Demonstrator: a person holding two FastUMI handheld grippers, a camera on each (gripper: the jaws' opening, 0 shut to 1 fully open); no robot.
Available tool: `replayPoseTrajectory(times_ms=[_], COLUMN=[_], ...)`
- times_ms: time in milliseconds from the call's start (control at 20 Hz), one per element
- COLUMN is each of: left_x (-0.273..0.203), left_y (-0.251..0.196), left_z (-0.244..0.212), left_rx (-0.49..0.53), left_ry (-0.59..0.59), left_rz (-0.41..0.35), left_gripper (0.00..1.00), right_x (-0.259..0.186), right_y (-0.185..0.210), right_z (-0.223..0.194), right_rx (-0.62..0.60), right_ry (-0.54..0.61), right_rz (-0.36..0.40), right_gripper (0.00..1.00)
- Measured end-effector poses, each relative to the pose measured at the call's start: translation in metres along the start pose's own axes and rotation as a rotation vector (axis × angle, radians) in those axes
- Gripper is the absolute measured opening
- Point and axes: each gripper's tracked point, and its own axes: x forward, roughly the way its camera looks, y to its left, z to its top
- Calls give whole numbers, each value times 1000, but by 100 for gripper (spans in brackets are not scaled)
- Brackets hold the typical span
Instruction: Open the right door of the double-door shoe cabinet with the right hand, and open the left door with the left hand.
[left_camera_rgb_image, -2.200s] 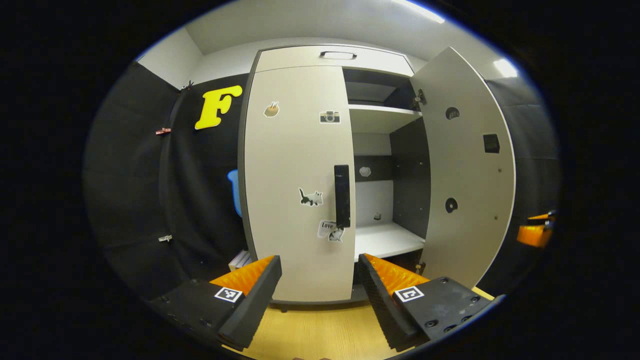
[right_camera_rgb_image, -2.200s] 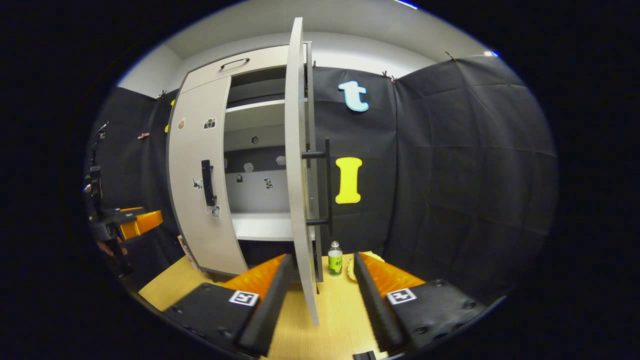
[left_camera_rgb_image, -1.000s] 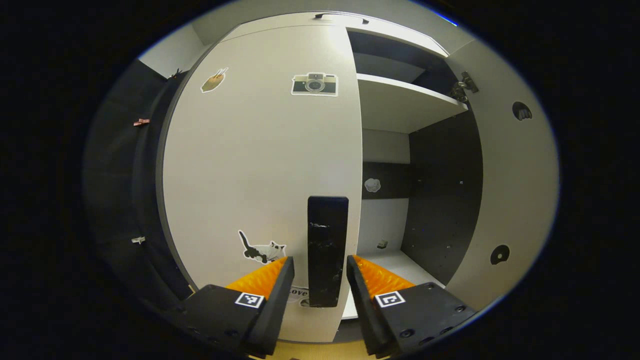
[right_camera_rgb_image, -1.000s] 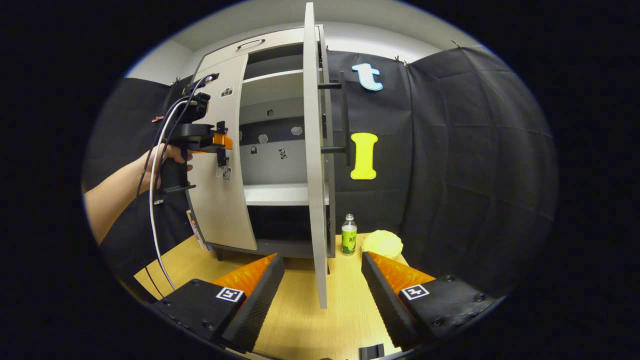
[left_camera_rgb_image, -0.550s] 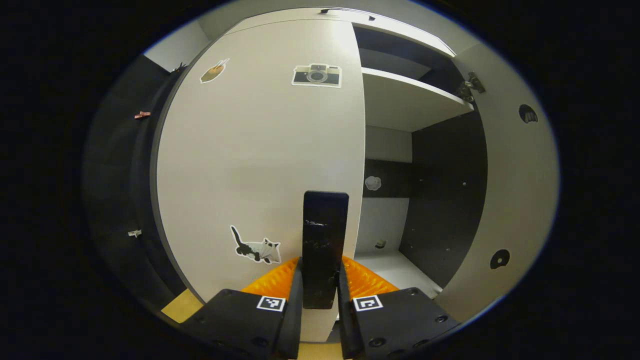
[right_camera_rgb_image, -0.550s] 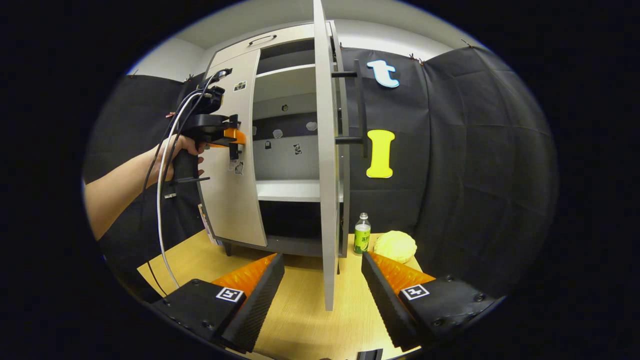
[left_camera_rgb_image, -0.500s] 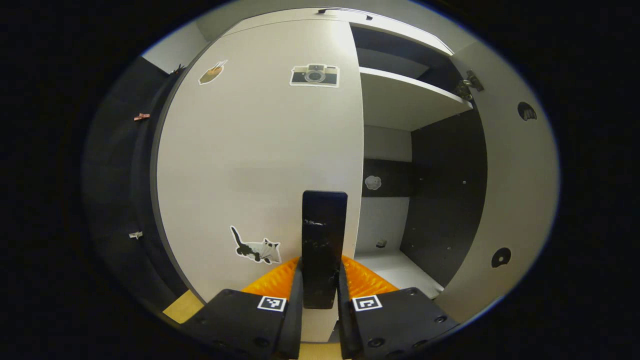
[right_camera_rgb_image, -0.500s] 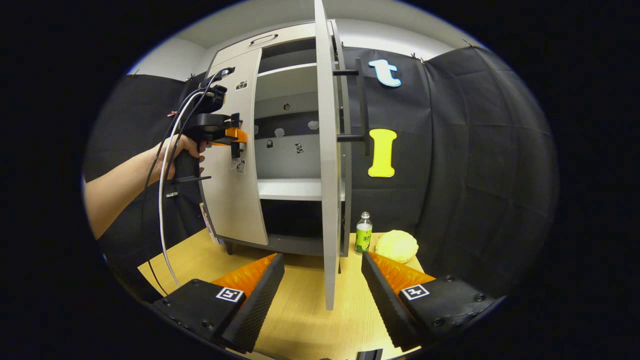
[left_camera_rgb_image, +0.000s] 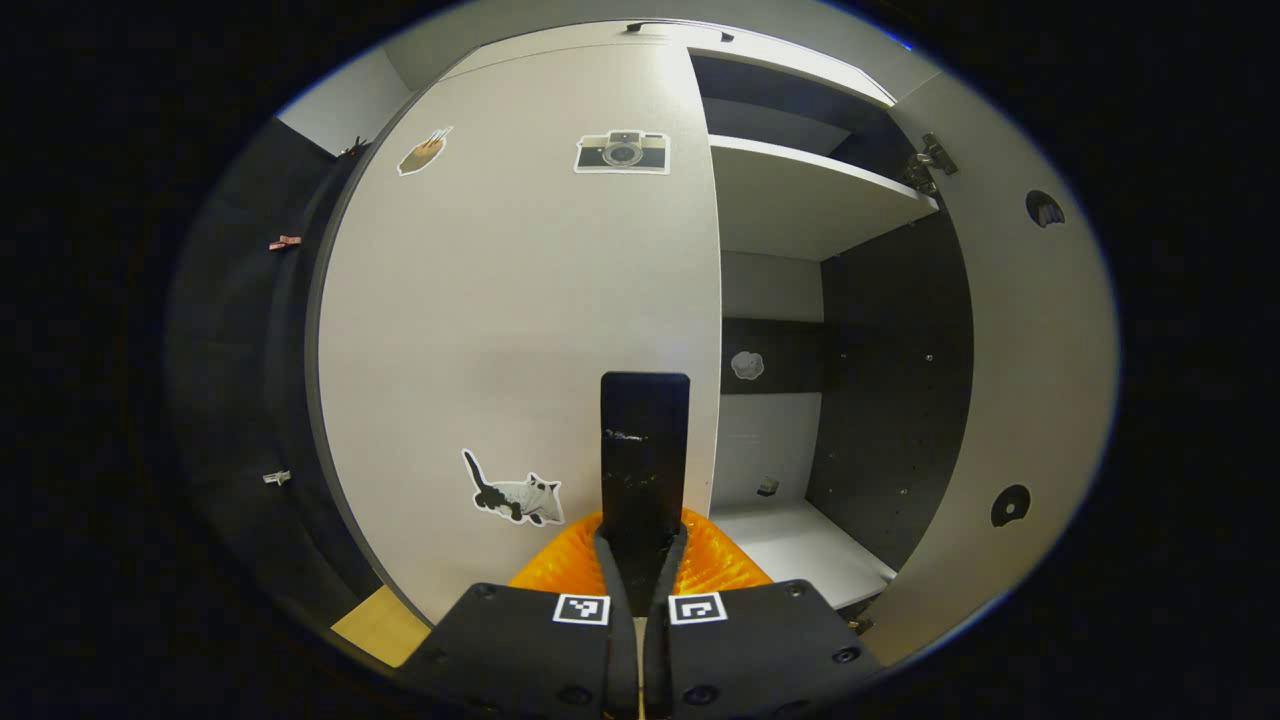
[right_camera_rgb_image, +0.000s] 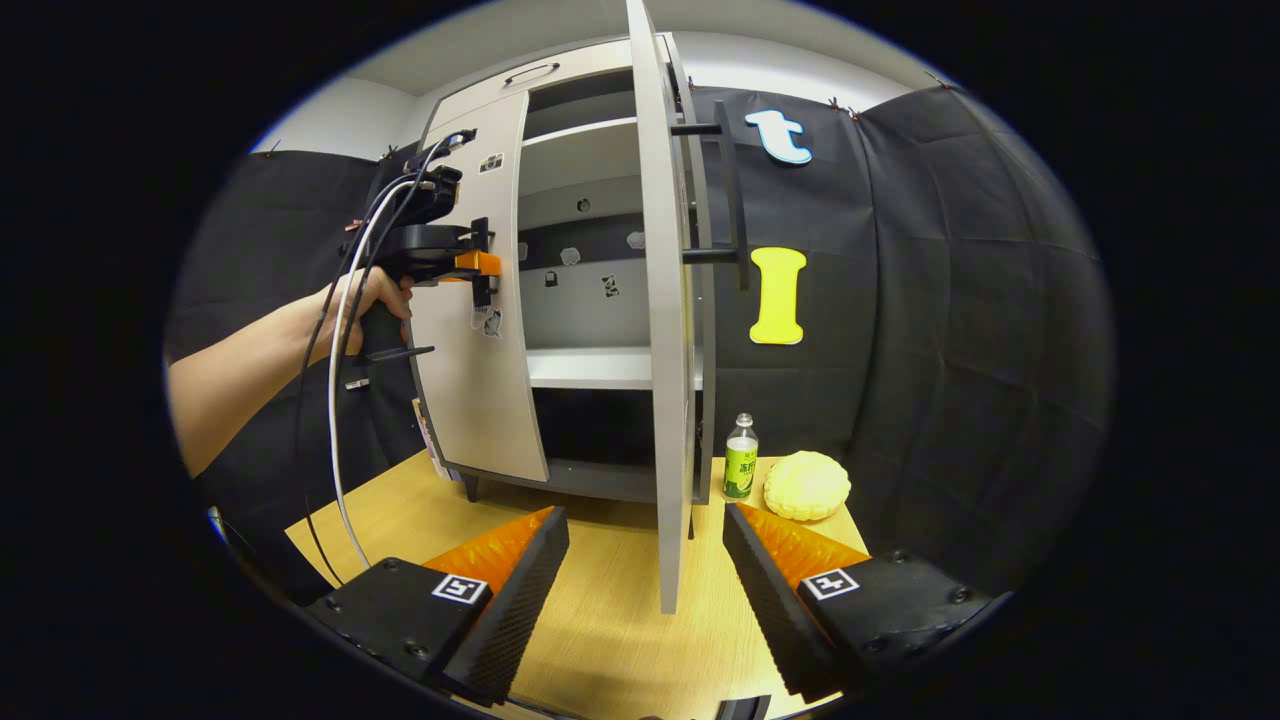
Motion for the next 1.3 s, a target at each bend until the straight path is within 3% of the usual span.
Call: replayPoseTrajectory(times_ms=[450,1050,1300], left_x=[-24,-90,-120], left_y=[8,50,77], left_z=[1,-2,-5], left_rx=[-27,-16,-16], left_ry=[-5,-20,-44], left_rz=[-43,-152,-159], left_gripper=[7,7,7], right_x=[-16,-42,-53], right_y=[29,120,147], right_z=[-1,17,12], right_rx=[0,12,31], right_ry=[0,-83,-92], right_rz=[-53,-129,-152], right_gripper=[98,98,98])
